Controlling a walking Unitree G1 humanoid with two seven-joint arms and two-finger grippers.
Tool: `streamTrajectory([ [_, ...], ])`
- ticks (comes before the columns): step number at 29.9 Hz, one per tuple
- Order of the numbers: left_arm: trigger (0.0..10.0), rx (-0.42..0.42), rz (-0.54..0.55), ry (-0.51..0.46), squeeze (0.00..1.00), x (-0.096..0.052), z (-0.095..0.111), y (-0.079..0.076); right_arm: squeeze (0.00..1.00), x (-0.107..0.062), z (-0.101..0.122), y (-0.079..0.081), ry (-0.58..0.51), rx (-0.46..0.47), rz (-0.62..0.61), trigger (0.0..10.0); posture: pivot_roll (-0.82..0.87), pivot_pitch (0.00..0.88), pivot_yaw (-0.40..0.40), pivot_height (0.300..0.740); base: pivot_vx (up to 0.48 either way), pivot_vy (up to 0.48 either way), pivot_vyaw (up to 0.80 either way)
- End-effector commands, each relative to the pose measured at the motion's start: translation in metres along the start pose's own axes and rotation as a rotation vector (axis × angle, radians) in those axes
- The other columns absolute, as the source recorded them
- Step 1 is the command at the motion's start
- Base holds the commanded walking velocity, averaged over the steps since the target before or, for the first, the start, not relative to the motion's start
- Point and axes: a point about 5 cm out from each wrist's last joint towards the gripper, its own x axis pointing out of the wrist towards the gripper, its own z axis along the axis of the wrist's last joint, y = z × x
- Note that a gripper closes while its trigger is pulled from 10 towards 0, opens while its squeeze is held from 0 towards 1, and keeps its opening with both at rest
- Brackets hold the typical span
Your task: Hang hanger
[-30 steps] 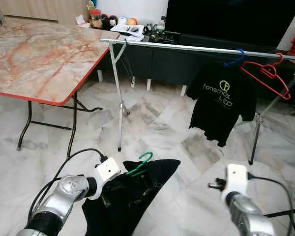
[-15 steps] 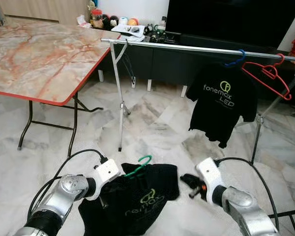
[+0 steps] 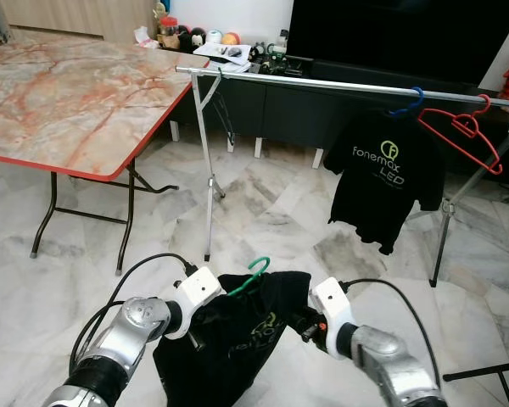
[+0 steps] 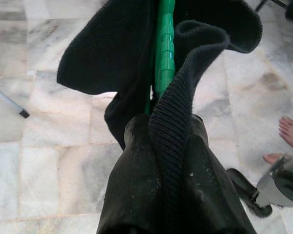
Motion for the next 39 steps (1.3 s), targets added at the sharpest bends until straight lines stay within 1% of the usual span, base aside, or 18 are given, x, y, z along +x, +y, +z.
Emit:
streamTrajectory([
  [1, 2.4, 0.036, 0.055, -0.071, 0.00, 0.003, 0.021, 0.003, 0.00, 0.000, 0.005, -0.011, -0.073, 0.047, -0.129, 10.0, 0.08, 0.052, -0.083, 0.740, 0.000, 0.000, 0.00],
  [2, 2.4, 0.036, 0.055, -0.071, 0.00, 0.003, 0.021, 0.003, 0.00, 0.000, 0.005, -0.011, -0.073, 0.047, -0.129, 10.0, 0.08, 0.052, -0.083, 0.740, 0.000, 0.000, 0.00],
  [3, 5.1, 0.037, 0.074, -0.092, 0.00, 0.003, 0.024, 0.003, 0.00, 0.000, 0.010, -0.012, -0.119, 0.053, -0.161, 10.0, 0.08, 0.050, -0.082, 0.740, 0.000, 0.000, 0.00],
  [4, 10.0, 0.034, 0.110, -0.132, 0.00, 0.004, 0.030, 0.005, 0.00, -0.001, 0.018, -0.012, -0.212, 0.086, -0.185, 10.0, 0.08, 0.048, -0.080, 0.740, 0.000, 0.000, 0.00],
  [7, 10.0, 0.028, 0.156, -0.174, 0.00, 0.005, 0.038, 0.007, 0.00, -0.003, 0.028, -0.007, -0.331, 0.115, -0.161, 10.0, 0.07, 0.045, -0.076, 0.740, 0.000, 0.000, 0.00],
  [9, 10.0, 0.024, 0.172, -0.189, 0.00, 0.005, 0.042, 0.008, 0.00, -0.004, 0.029, -0.001, -0.365, 0.108, -0.119, 10.0, 0.07, 0.043, -0.073, 0.740, 0.000, 0.000, 0.00],
  [10, 10.0, 0.026, 0.191, -0.199, 0.00, 0.005, 0.046, 0.009, 0.00, -0.005, 0.025, 0.004, -0.373, 0.112, -0.079, 10.0, 0.07, 0.043, -0.069, 0.740, 0.000, 0.000, 0.00],
  [11, 10.0, 0.026, 0.191, -0.199, 0.00, 0.005, 0.046, 0.009, 0.00, -0.005, 0.025, 0.004, -0.373, 0.112, -0.079, 10.0, 0.07, 0.043, -0.069, 0.740, 0.000, 0.000, 0.00],
  [13, 10.0, 0.042, 0.209, -0.231, 0.00, 0.006, 0.053, 0.008, 0.00, -0.007, 0.013, 0.014, -0.367, 0.121, 0.014, 10.0, 0.07, 0.041, -0.064, 0.740, 0.000, 0.000, 0.00],
  [14, 10.0, 0.050, 0.212, -0.250, 0.00, 0.006, 0.058, 0.008, 0.00, -0.008, 0.004, 0.017, -0.352, 0.086, 0.044, 10.0, 0.07, 0.041, -0.060, 0.740, 0.000, 0.000, 0.00],
  [16, 10.0, 0.054, 0.212, -0.255, 0.00, 0.006, 0.060, 0.007, 0.00, -0.008, 0.000, 0.017, -0.358, 0.080, 0.045, 10.0, 0.07, 0.041, -0.060, 0.740, 0.000, 0.000, 0.00],
  [19, 10.0, 0.078, 0.200, -0.257, 0.00, 0.006, 0.063, 0.005, 0.00, -0.010, 0.001, 0.014, -0.422, 0.150, 0.040, 10.0, 0.08, 0.043, -0.059, 0.740, 0.000, 0.000, 0.00],
  [22, 10.0, 0.089, 0.192, -0.266, 0.00, 0.006, 0.066, 0.002, 0.00, -0.011, 0.006, 0.014, -0.487, 0.197, 0.043, 10.0, 0.08, 0.049, -0.062, 0.740, 0.000, 0.000, 0.00],
  [23, 10.0, 0.089, 0.192, -0.266, 0.00, 0.006, 0.066, 0.002, 0.00, -0.011, 0.006, 0.014, -0.487, 0.197, 0.043, 10.0, 0.08, 0.049, -0.062, 0.740, 0.000, 0.000, 0.00],
  [27, 10.0, 0.121, 0.175, -0.262, 0.00, 0.008, 0.066, -0.007, 0.00, -0.012, 0.015, 0.017, -0.599, 0.294, 0.115, 10.0, 0.09, 0.050, -0.068, 0.740, 0.000, 0.000, 0.00],
  [28, 10.0, 0.126, 0.171, -0.259, 0.00, 0.008, 0.066, -0.008, 0.00, -0.011, 0.016, 0.018, -0.609, 0.306, 0.123, 10.0, 0.09, 0.051, -0.069, 0.740, 0.000, 0.000, 0.00],
  [35, 10.0, 0.144, 0.148, -0.262, 0.00, 0.009, 0.068, -0.015, 0.00, -0.008, 0.022, 0.024, -0.636, 0.321, 0.224, 10.0, 0.10, 0.054, -0.072, 0.740, 0.000, 0.000, 0.00],
  [39, 10.0, 0.144, 0.140, -0.259, 0.00, 0.010, 0.067, -0.017, 0.00, -0.006, 0.026, 0.021, -0.638, 0.301, 0.200, 10.0, 0.10, 0.053, -0.073, 0.740, 0.000, 0.000, 0.00],
])
